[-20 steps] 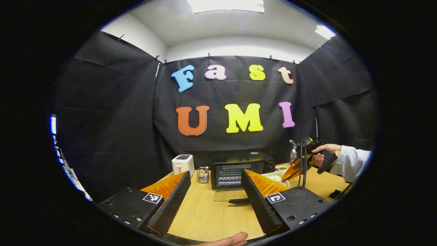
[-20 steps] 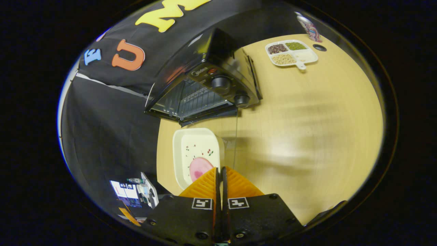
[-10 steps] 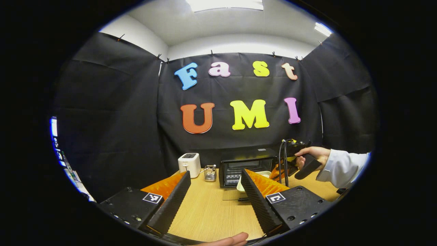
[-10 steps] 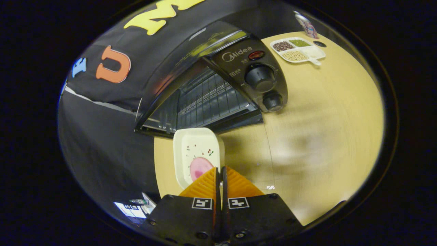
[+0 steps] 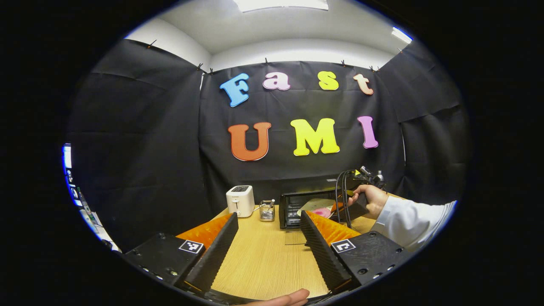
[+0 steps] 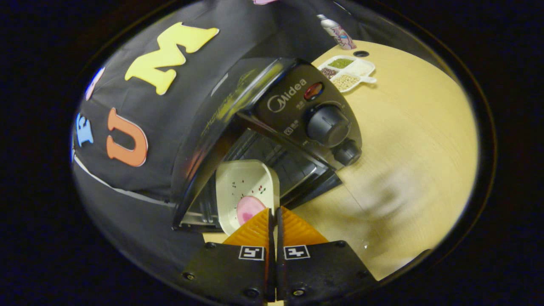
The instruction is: Open the electric oven with the left hand, put the food in, and close the electric oven.
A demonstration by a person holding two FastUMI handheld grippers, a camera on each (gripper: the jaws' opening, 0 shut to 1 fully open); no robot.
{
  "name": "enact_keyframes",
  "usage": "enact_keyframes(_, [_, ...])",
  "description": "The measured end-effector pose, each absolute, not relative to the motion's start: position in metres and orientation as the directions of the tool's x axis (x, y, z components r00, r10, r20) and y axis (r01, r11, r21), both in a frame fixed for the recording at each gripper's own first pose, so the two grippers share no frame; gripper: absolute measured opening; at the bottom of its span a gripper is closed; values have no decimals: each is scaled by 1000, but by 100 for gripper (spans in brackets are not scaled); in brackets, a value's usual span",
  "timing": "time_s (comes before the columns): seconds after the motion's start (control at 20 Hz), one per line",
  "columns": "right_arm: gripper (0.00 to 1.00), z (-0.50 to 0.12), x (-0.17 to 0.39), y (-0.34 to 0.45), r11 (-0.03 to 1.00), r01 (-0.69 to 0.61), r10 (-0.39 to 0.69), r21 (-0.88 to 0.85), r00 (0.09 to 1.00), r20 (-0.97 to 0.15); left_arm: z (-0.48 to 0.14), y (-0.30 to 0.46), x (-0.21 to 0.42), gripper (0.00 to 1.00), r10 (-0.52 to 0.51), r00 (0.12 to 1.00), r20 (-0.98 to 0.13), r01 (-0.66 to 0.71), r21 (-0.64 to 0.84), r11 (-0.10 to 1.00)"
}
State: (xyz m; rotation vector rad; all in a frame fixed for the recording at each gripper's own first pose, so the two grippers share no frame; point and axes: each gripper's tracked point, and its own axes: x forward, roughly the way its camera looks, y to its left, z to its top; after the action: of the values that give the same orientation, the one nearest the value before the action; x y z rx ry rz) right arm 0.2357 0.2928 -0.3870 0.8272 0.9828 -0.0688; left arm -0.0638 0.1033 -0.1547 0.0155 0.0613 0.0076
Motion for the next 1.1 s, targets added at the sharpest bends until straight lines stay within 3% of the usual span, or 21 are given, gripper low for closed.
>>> enact_keyframes(0.25, [2, -389, 269, 306, 592, 441, 272, 675, 678, -682, -160, 106, -61, 93, -7, 998, -59, 7, 0, 1000])
enact_keyframes(0.6, [5, -422, 282, 324, 541, 478, 221, 692, 713, -665, -180, 116, -56, 93, -2, 996, -91, 0, -21, 1000])
enact_keyframes(0.65, [2, -423, 285, 326, 534, 472, 217, 702, 726, -653, -182, 119, -57, 93, 0, 995, -98, -3, -27, 1000])
enact_keyframes(0.9, [11, -409, 296, 322, 545, 367, 171, 754, 831, -529, -185, 130, -59, 93, 18, 995, -98, -24, -58, 998])
enact_keyframes(1.1, [10, -396, 300, 326, 502, 274, 152, 820, 906, -396, -190, 130, -60, 94, 15, 994, -111, -23, -73, 997])
